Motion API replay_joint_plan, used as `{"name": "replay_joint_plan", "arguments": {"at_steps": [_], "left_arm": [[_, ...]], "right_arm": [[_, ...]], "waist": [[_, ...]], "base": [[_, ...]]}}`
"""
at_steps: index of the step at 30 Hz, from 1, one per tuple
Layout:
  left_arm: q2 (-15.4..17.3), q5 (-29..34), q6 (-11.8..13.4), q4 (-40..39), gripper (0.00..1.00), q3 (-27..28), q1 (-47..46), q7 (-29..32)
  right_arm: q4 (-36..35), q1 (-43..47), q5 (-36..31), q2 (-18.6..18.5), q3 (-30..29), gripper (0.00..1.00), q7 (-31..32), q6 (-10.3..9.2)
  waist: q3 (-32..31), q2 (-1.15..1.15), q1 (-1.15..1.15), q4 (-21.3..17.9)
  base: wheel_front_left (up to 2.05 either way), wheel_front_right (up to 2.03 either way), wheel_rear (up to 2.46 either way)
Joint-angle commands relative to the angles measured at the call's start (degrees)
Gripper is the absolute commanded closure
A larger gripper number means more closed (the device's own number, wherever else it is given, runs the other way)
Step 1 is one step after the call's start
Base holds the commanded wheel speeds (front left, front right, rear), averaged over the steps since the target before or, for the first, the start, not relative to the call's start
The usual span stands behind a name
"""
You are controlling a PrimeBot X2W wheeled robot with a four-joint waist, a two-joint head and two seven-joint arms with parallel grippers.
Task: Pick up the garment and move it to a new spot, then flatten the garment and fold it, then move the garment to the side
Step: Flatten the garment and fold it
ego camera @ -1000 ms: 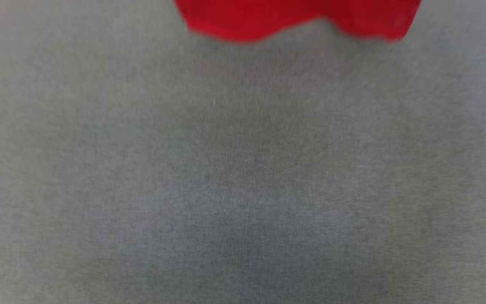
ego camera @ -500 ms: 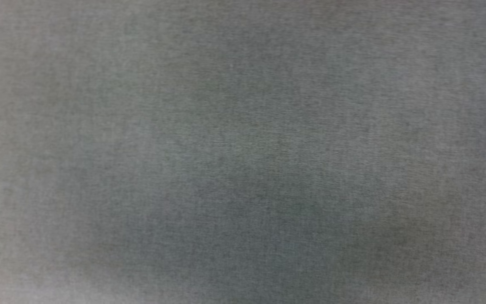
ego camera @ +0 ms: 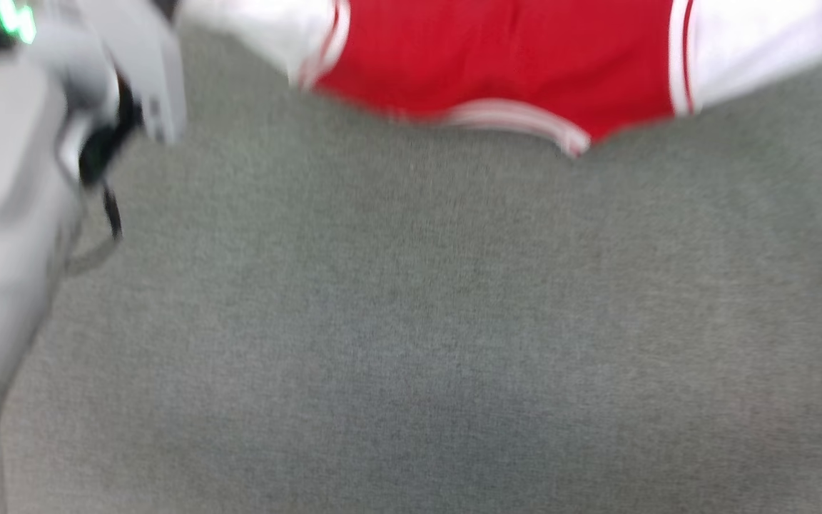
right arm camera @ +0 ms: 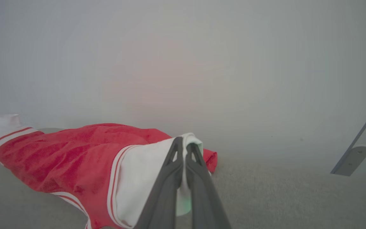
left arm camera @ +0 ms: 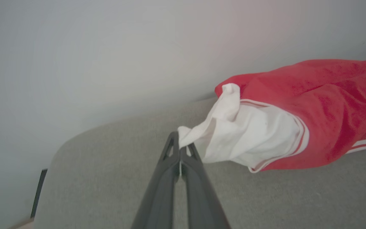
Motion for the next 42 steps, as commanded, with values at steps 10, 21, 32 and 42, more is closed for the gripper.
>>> {"name": "replay_joint_plan", "arguments": {"at_steps": [10, 21, 32, 42], "left_arm": [[16.80, -8.83, 11.63, -31.83, 1.00, 1.48, 26.47, 11.21], [34.82, -19.40, 31.19, -67.41, 1.00, 3.98, 50.94, 15.01], [37.40, -22.85, 36.58, -73.67, 1.00, 2.45, 62.14, 11.10], [30.12, -19.55, 31.52, -63.25, 1.00, 0.00, 59.15, 8.69]], "right_arm": [[-11.05, 20.13, 7.63, -7.32, -2.70, 1.00, 15.51, -0.11], [-24.01, 41.32, 11.75, -12.33, -10.15, 1.00, 36.23, -0.10], [-32.22, 55.79, 5.12, -7.04, -21.37, 1.00, 47.21, -0.10], [-24.93, 50.91, -6.53, 1.95, -19.00, 1.00, 45.59, -0.11]], "waist": [[-10.14, 0.00, 0.00, -2.57], [-10.73, 0.00, 0.00, -2.71], [-8.16, 0.00, 0.00, -2.41], [-5.79, 0.00, 0.00, -2.68]], "base": [[0.00, 0.00, 0.00], [0.00, 0.00, 0.00], [0.00, 0.00, 0.00], [0.00, 0.00, 0.00]]}}
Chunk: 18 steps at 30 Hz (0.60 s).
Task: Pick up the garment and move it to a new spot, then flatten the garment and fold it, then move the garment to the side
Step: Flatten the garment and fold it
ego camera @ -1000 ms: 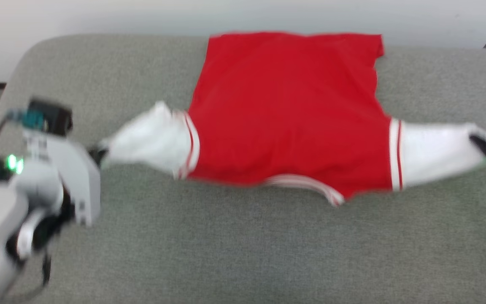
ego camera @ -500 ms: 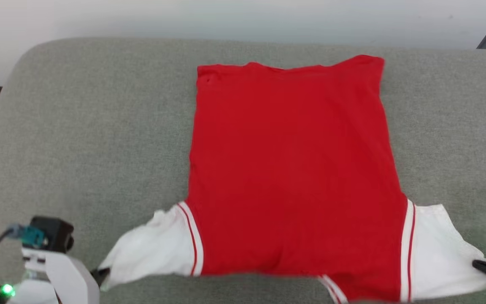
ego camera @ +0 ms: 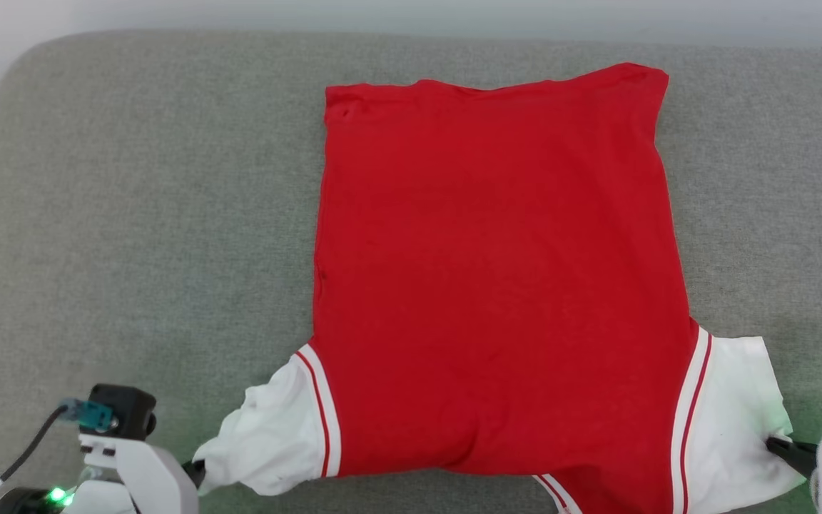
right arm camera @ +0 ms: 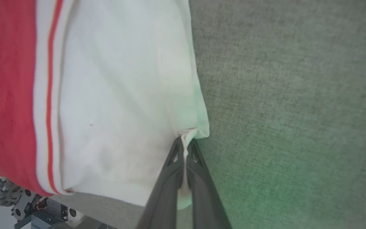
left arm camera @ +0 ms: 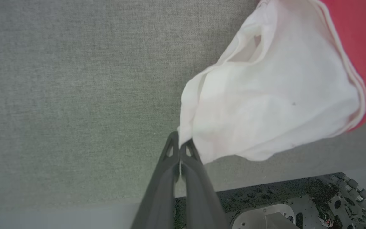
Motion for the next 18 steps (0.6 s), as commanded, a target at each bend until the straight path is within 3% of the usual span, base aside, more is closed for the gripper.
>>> {"name": "replay_joint_plan", "arguments": {"at_steps": [1, 6, 7, 8, 9, 13, 18], "left_arm": [[-0.83, 0.58, -0.56, 0.99, 1.00, -0.17, -0.83, -0.26], [-3.14, 2.07, -2.14, 3.44, 1.00, -0.53, -2.41, -1.54], [-3.66, 2.09, -2.25, 3.73, 1.00, -0.48, -2.62, -1.95], [-4.02, 2.07, -2.36, 3.99, 1.00, -0.47, -2.71, -2.10], [-4.19, 2.10, -2.47, 4.16, 1.00, -0.48, -2.77, -2.27], [-4.65, 2.20, -2.43, 4.13, 1.00, -0.23, -2.76, -3.12], [-5.26, 3.02, -2.45, 2.81, 1.00, -0.29, -3.38, -3.76]], "right_arm": [[2.22, -0.90, -1.37, 1.41, 1.34, 1.00, -0.83, -0.13], [6.93, -3.79, -3.28, 3.12, 3.50, 1.00, -2.55, -0.25], [7.62, -4.23, -3.73, 3.24, 3.54, 0.69, -2.97, -0.26], [8.11, -4.68, -4.04, 3.31, 3.45, 0.21, -3.19, -0.31], [8.33, -5.08, -4.18, 3.25, 3.41, 0.00, -3.27, -0.31], [5.96, -5.73, -3.94, 1.94, 1.68, 0.00, -2.90, -0.31], [-2.28, -7.33, -2.37, 1.45, -3.45, 0.00, -1.98, -0.11]], "waist": [[0.26, 0.00, 0.00, -0.10], [0.58, 0.00, 0.00, -0.36], [0.62, 0.00, 0.00, -0.39], [0.67, 0.00, 0.00, -0.38], [0.77, 0.00, 0.00, -0.38], [1.34, 0.00, 0.00, -0.24], [2.77, 0.00, 0.00, 0.56]], "base": [[0.00, 0.00, 0.00], [0.00, 0.00, 0.00], [0.00, 0.00, 0.00], [0.00, 0.00, 0.00], [0.00, 0.00, 0.00], [0.00, 0.00, 0.00], [0.00, 0.00, 0.00]]}}
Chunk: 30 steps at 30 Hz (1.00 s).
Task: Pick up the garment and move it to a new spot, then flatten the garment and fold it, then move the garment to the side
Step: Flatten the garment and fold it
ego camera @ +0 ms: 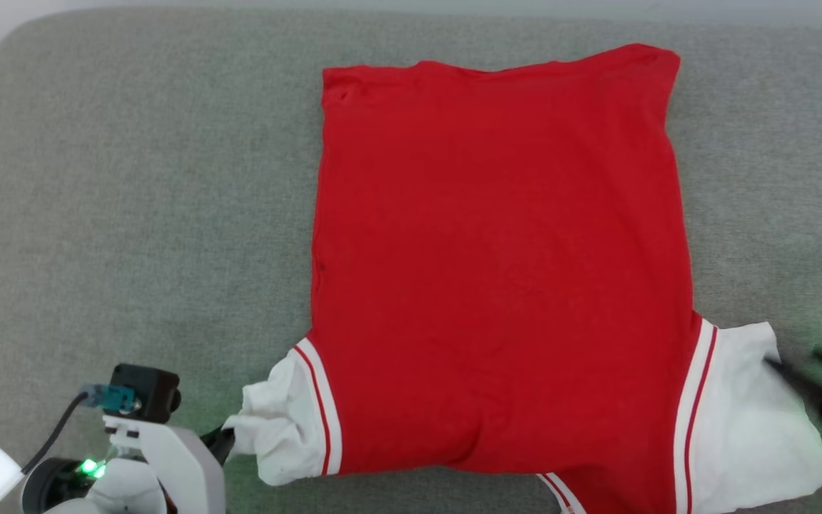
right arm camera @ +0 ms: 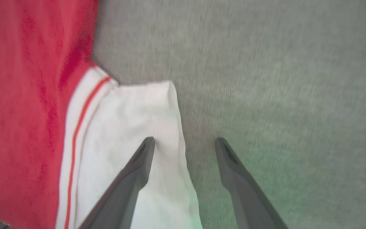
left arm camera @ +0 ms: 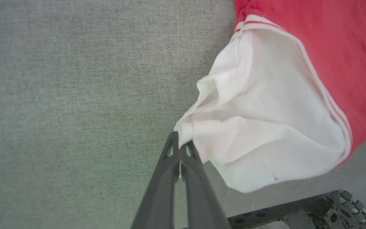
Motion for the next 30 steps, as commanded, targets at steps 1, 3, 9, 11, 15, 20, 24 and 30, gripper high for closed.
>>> {"name": "replay_joint_plan", "arguments": {"at_steps": [1, 3, 9, 11, 15, 20, 24, 30], "left_arm": [[-0.56, 0.43, -0.08, -0.36, 1.00, 0.06, -0.78, -0.37], [-1.07, 0.99, -0.17, -0.62, 1.00, -0.16, -1.29, -0.38], [-3.34, 2.90, -0.94, -1.25, 1.00, -1.04, -3.93, -0.14], [-4.19, 3.55, -1.43, -1.24, 1.00, -1.37, -5.07, -0.09], [-6.04, 4.81, -2.49, -0.55, 1.00, -2.09, -7.41, 0.31], [-8.61, 5.83, -3.86, 0.71, 1.00, -3.12, -9.52, 0.53], [-10.01, 6.00, -4.81, 1.72, 1.00, -3.73, -10.45, 0.65], [-12.86, 6.56, -6.90, 4.00, 1.00, -4.98, -12.11, 0.68]], "right_arm": [[-1.98, -1.56, -0.37, 0.14, -1.97, 0.00, -0.02, -0.11], [-4.64, -3.56, -1.32, 1.07, -4.12, 0.00, -0.51, -0.11], [-5.29, -14.65, -6.37, 3.60, -5.80, 0.00, -4.40, -0.11], [-2.84, -19.21, -7.93, 3.72, -4.58, 0.00, -6.75, -0.11], [5.93, -28.84, -11.21, 3.79, -1.76, 0.00, -11.46, -0.11], [19.13, -39.24, -14.18, 4.03, 1.07, 0.00, -13.24, -0.10], [26.98, -44.54, -15.48, 4.51, 1.99, 0.00, -11.63, -0.10], [40.70, -53.85, -17.80, 4.67, 1.95, 0.00, -8.14, -0.10]], "waist": [[0.93, 0.00, 0.00, 0.74], [1.75, 0.00, 0.00, 1.35], [4.80, 0.00, 0.00, 3.88], [5.88, 0.00, 0.00, 4.94], [7.88, 0.00, 0.00, 7.30], [9.68, 0.00, 0.00, 10.33], [10.54, 0.00, 0.00, 12.06], [12.49, 0.00, 0.00, 15.31]], "base": [[0.00, 0.00, 0.00], [0.00, 0.00, 0.00], [0.00, 0.00, 0.00], [0.00, 0.00, 0.00], [0.00, 0.00, 0.00], [0.00, 0.00, 0.00], [0.00, 0.00, 0.00], [0.00, 0.00, 0.00]]}}
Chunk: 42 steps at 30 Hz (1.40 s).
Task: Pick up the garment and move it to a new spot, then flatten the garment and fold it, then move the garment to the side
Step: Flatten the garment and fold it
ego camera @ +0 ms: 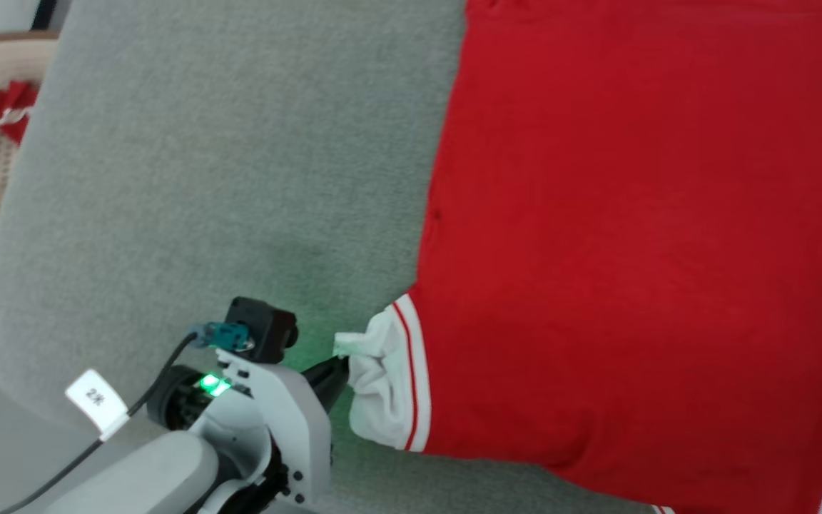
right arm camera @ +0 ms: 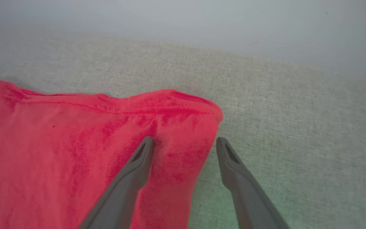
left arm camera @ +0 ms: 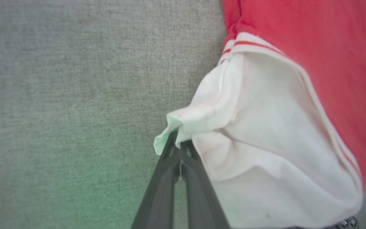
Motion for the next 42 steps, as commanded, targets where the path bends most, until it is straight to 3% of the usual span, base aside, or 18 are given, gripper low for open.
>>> {"name": "replay_joint_plan", "arguments": {"at_steps": [1, 9, 11, 19, 25, 34, 42], "left_arm": [[-0.49, 0.34, -0.32, 0.76, 1.00, -0.58, -0.12, 0.09], [-3.27, 0.41, -2.54, 4.16, 1.00, -1.49, -1.70, -0.32], [-3.54, 0.19, -2.81, 4.98, 1.00, -1.51, -1.65, -0.41], [-2.62, -0.36, -2.79, 6.96, 1.00, -0.67, -0.84, -1.32], [-0.14, -1.20, -2.00, 6.76, 1.00, 0.89, 0.15, -1.95], [3.60, -2.19, -0.91, 4.83, 1.00, 2.72, 1.21, -1.91], [6.46, -2.95, -0.19, 3.24, 1.00, 3.53, 2.47, -1.64]], "right_arm": [[1.10, -1.16, -0.55, -0.02, -0.06, 0.00, 0.34, -0.09], [15.51, -8.12, -4.92, -0.39, -2.63, 0.00, 5.96, -0.09], [18.23, -8.46, -6.34, 0.04, -2.13, 1.00, 8.03, -0.09], [19.55, -10.40, -9.44, -0.42, -0.57, 1.00, 5.91, -0.10], [14.19, -7.08, -4.10, -0.73, 6.09, 1.00, 7.10, -0.10], [-4.72, 5.03, 10.91, -5.87, 11.97, 1.00, 10.36, -0.10], [-23.66, 23.43, 18.94, -10.51, 7.42, 1.00, 14.70, -0.10]], "waist": [[2.09, 0.00, 0.00, 2.41], [3.72, 0.00, 0.00, 5.05], [3.75, 0.00, 0.00, 5.09], [1.89, 0.00, 0.00, 2.88], [-0.94, 0.00, 0.00, -1.19], [-4.82, 0.00, 0.00, -7.24], [-7.53, 0.00, 0.00, -11.21]], "base": [[0.00, 0.00, 0.00], [0.00, 0.00, 0.00], [0.00, 0.00, 0.00], [0.00, 0.00, 0.00], [0.00, 0.00, 0.00], [0.00, 0.00, 0.00], [0.00, 0.00, 0.00]]}}
